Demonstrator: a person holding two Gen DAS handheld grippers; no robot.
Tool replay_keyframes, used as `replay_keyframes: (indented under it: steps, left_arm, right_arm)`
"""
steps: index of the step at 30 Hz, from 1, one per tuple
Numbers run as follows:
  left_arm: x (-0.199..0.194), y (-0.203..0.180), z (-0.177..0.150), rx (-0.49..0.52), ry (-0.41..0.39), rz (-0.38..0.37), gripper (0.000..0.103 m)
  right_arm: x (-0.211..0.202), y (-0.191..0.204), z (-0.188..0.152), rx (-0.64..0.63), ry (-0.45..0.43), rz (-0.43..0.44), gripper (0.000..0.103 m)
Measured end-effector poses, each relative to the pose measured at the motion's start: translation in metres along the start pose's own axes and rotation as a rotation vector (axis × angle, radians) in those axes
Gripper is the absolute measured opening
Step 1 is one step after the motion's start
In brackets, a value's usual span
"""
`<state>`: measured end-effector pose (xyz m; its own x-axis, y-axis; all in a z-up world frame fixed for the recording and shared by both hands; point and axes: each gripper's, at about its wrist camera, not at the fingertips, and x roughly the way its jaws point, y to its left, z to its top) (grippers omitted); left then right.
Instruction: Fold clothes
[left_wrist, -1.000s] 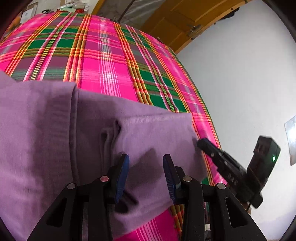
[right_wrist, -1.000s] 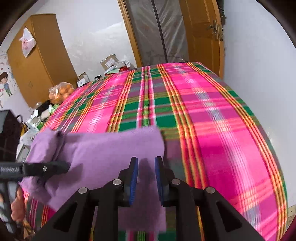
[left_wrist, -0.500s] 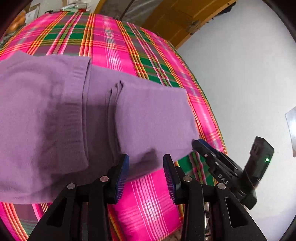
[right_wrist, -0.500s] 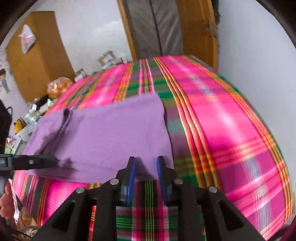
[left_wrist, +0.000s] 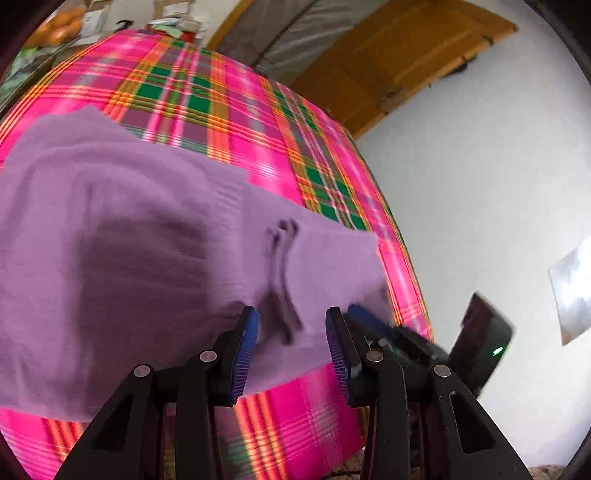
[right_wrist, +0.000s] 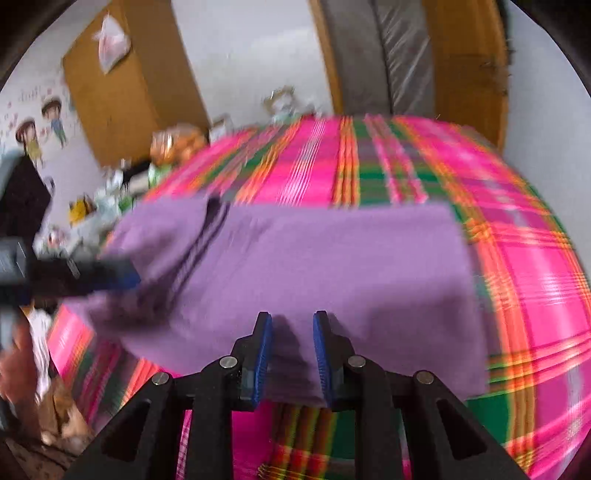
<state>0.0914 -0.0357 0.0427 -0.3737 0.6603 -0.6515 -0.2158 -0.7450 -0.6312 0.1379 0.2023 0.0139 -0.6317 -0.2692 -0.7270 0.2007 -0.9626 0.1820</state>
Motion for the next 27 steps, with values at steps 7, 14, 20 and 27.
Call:
replay_keyframes:
  steps: [7,14,20,27]
  left_arm:
    - [-0.034,0.022,0.021,-0.043,-0.107,0.038,0.040]
    - [-0.054,0.046,0.031,-0.077,-0.171,0.124,0.041]
    - [-0.038,0.080,0.026,-0.163,-0.119,0.171,0.041]
    - [-0.063,0.091,0.032,-0.173,-0.199,0.189,0.041]
  right_arm:
    - [-0.036,0.011,0.051,-0.039,-0.127,-0.020,0.024]
    - [-0.030,0.036,0.089,-0.086,-0.158,-0.025,0.035]
    - [0.053,0.032,0.069,-0.066,0.090,-0.044,0.035]
    - [0.018,0.050,0.088,-0.090,-0.044,0.009,0.035]
